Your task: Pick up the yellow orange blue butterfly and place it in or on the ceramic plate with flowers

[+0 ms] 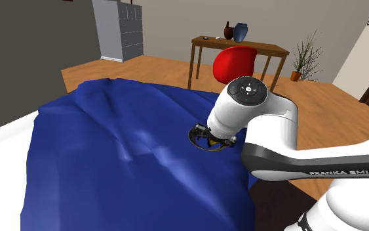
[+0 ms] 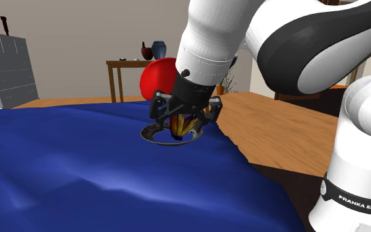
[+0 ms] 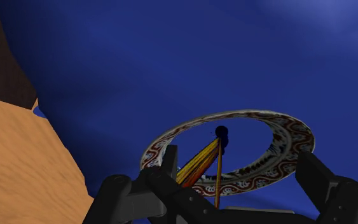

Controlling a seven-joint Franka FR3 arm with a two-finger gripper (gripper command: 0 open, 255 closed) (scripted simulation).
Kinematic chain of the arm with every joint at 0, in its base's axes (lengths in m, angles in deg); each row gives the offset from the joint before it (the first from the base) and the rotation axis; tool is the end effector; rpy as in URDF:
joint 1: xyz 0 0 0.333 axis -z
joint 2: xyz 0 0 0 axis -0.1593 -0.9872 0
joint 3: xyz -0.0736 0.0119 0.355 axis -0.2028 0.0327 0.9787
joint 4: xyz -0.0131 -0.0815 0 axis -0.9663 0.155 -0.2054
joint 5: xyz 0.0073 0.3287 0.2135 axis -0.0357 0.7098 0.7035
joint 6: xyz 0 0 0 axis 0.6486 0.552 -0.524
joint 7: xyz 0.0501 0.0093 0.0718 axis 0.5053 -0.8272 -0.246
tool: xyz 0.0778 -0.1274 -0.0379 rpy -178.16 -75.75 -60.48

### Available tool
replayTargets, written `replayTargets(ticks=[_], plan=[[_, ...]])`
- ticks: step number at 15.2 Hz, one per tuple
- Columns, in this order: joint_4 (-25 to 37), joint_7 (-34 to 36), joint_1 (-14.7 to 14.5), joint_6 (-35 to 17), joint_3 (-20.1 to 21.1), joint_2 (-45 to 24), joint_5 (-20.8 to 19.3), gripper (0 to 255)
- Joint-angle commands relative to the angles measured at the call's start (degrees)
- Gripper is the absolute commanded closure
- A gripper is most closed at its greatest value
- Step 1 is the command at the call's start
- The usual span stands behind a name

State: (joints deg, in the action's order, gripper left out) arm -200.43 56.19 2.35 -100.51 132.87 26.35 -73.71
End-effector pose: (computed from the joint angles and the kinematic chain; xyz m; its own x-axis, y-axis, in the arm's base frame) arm 0.3255 0.1737 0.3936 0.4468 -0.7161 0.5362 -0.7906 -0.5966 -0.1381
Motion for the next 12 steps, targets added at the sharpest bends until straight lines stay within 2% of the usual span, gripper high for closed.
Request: replayTargets(ticks=[1,5,12], plan=[[0.0,0.0,0.0,0.0,0.0,0.0,0.0,0],[3.1,-2.0,-5.2,9.0,-2.5,5.1,3.1,0],[3.1,-2.0,-5.2,9.0,-2.5,5.1,3.1,0]])
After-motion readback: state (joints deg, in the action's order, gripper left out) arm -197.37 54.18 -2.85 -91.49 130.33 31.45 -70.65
